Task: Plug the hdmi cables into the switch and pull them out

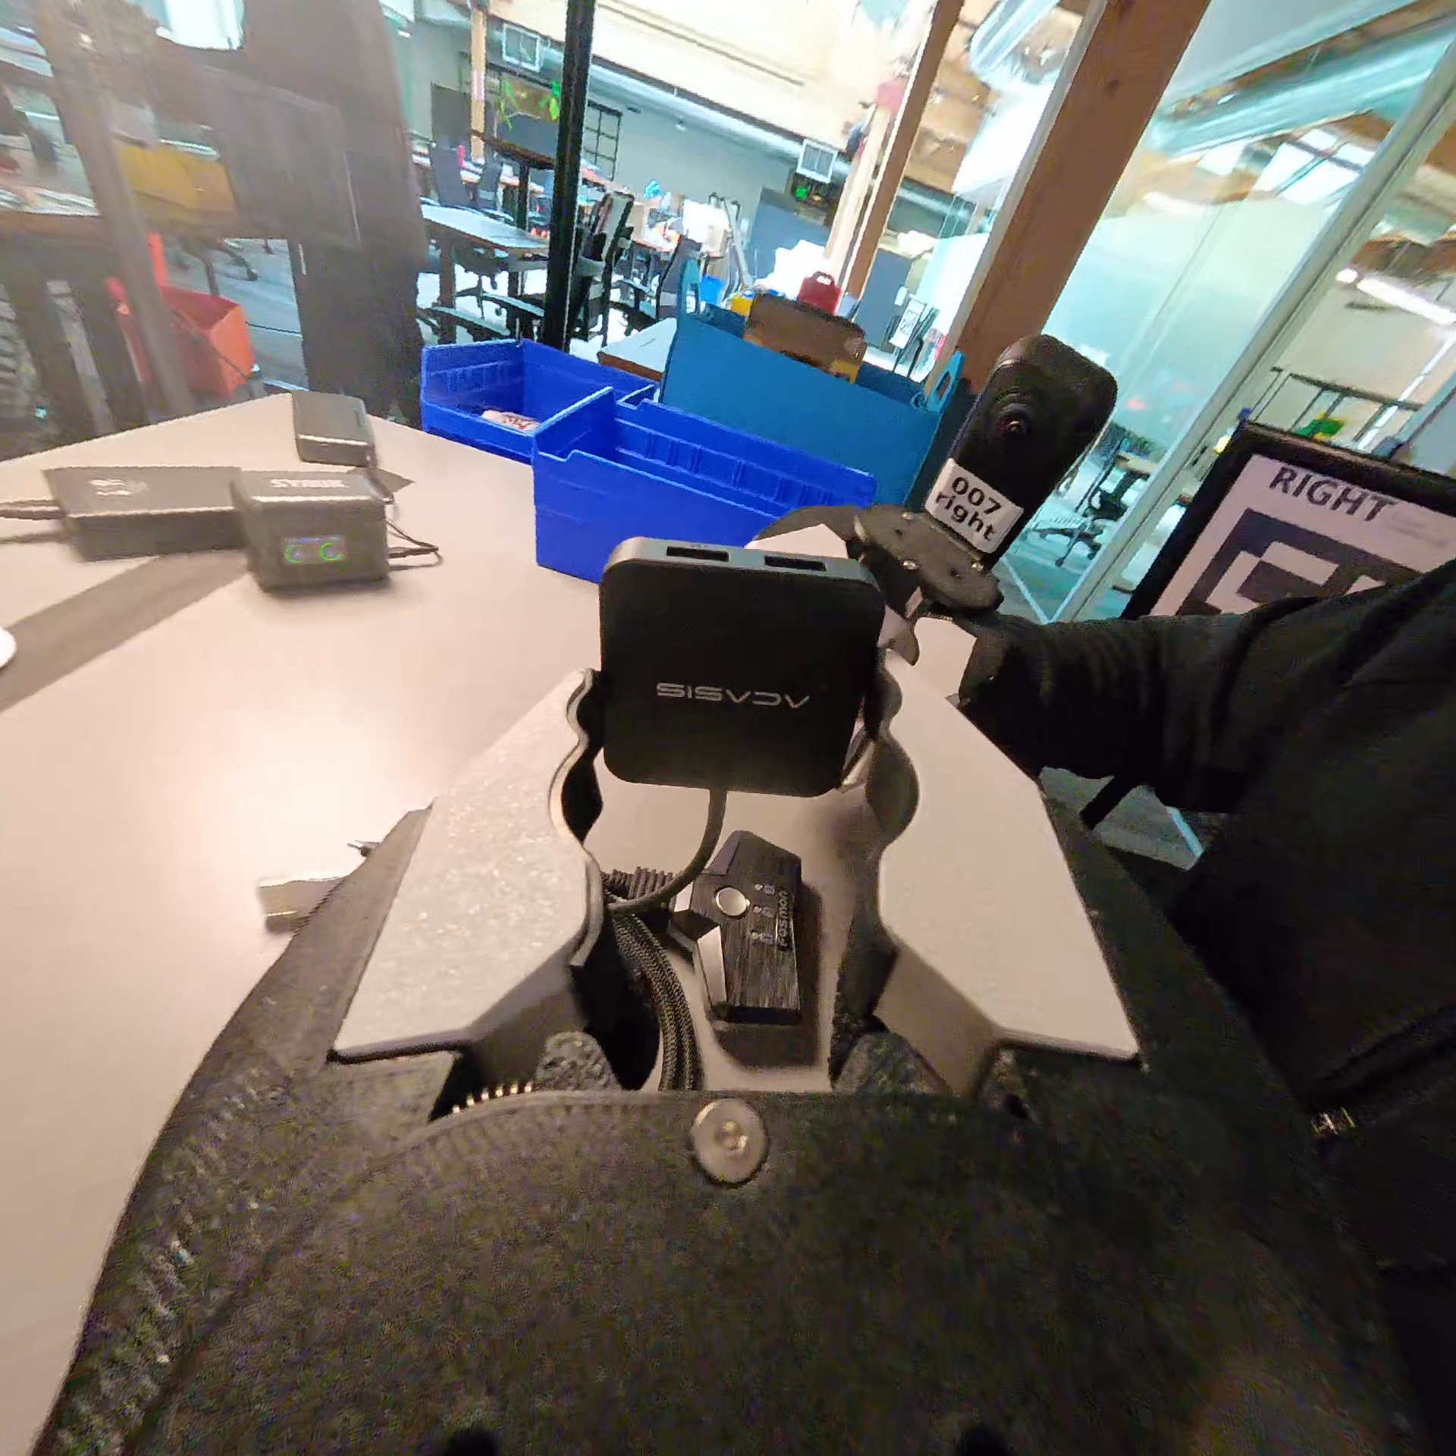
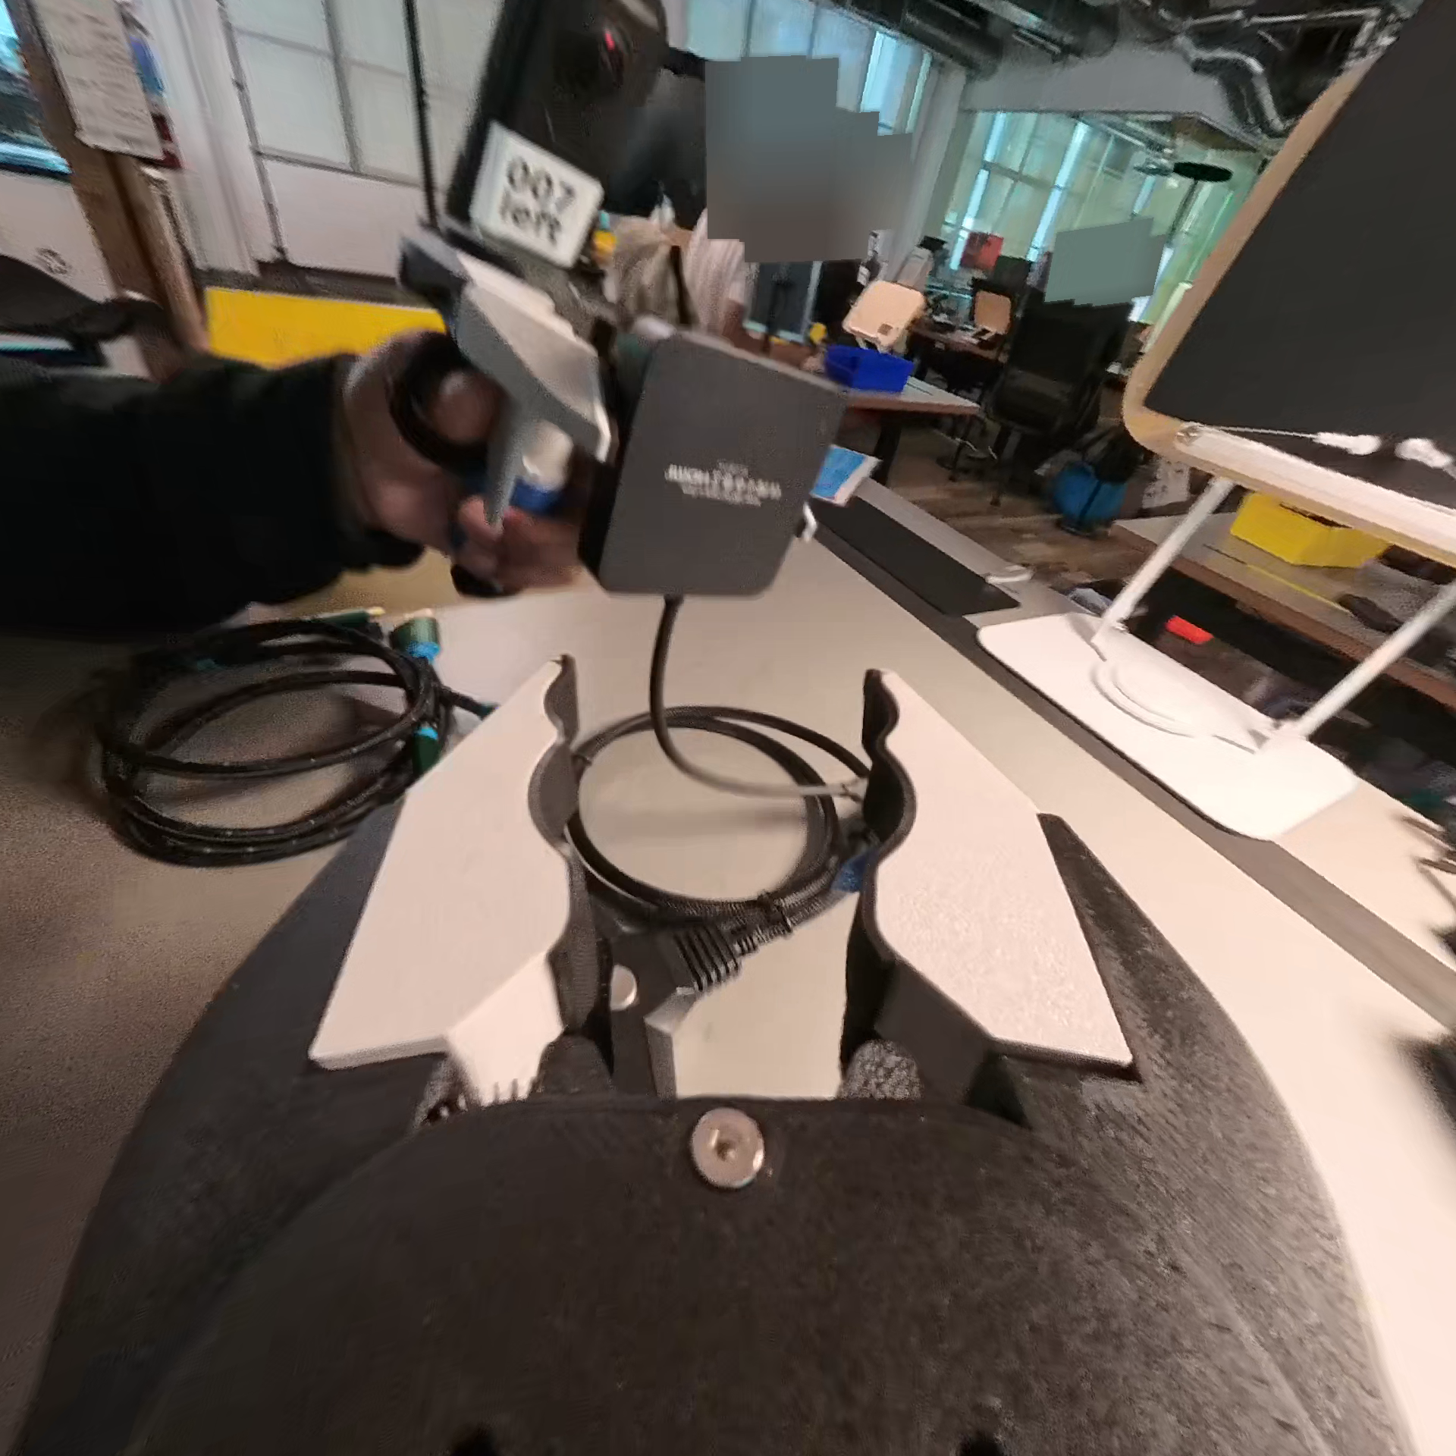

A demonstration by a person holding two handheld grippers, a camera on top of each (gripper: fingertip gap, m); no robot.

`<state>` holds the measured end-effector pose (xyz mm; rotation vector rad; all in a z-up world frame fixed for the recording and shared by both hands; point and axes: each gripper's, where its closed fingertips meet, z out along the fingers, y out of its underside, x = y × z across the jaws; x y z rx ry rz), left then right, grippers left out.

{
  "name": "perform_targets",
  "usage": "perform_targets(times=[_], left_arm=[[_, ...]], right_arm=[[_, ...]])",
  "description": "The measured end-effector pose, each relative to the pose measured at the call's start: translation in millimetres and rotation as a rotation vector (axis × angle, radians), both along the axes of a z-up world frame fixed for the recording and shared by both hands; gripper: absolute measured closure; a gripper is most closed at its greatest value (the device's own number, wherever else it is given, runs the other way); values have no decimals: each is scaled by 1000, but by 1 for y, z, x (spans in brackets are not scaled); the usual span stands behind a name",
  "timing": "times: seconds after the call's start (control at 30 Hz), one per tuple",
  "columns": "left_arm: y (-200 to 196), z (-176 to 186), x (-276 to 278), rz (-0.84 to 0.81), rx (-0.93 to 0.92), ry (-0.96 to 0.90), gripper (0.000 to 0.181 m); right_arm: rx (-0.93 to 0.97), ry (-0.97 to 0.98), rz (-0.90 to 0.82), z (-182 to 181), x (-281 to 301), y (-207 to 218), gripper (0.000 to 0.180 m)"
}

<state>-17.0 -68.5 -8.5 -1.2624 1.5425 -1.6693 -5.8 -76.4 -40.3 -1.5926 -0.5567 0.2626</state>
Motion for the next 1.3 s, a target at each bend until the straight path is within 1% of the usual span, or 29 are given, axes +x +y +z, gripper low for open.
perform_targets(times=[0.1, 0.17, 0.23, 0.37, 0.43, 0.47, 0.53, 0.6, 0.7, 0.83, 0.9, 1.0, 1.1, 1.17, 1.27, 1.3], left_arm=[[-4, -8, 7, -4, -132, -30, 113], [-3, -14, 11, 19, -173, -46, 113], [-1, -17, 14, 56, -211, -59, 113], [2, -25, 24, 108, -372, -38, 112], [1, -29, 27, 91, -479, -21, 115], [1, -30, 28, 76, -520, -13, 113], [2, -34, 29, 64, -548, 16, 114], [3, -38, 30, 72, -503, 52, 119], [14, -41, 26, 129, -406, 68, 116], [33, -56, 19, 203, -242, 165, 115], [37, -69, 15, 224, -156, 239, 115], [32, -98, 11, 197, -62, 391, 115], [32, -123, 9, 209, 37, 475, 115], [32, -128, 9, 204, 69, 490, 114], [40, -128, 8, 230, 127, 477, 115], [45, -127, 7, 250, 154, 470, 118]], right_arm=[[5, 50, 51, -3, -11, 12, 97], [21, 41, 29, -7, -13, 19, 98], [67, -5, -31, -9, -10, 23, 103], [193, -102, -122, -5, -2, 18, 128], [249, -179, -150, -4, -1, 13, 145], [273, -216, -185, -2, 2, 12, 151], [287, -282, -248, -1, 14, 11, 165], [284, -321, -289, -1, 27, 8, 166], [269, -402, -358, -1, 54, 4, 165], [212, -600, -445, -11, 91, 2, 165], [138, -695, -450, -26, 103, 3, 165], [-42, -794, -359, -70, 105, 5, 165], [-156, -810, -272, -104, 97, 4, 164], [-165, -803, -263, -107, 95, 5, 162], [-180, -752, -247, -105, 94, 2, 160], [-179, -718, -235, -104, 93, 1, 154]])
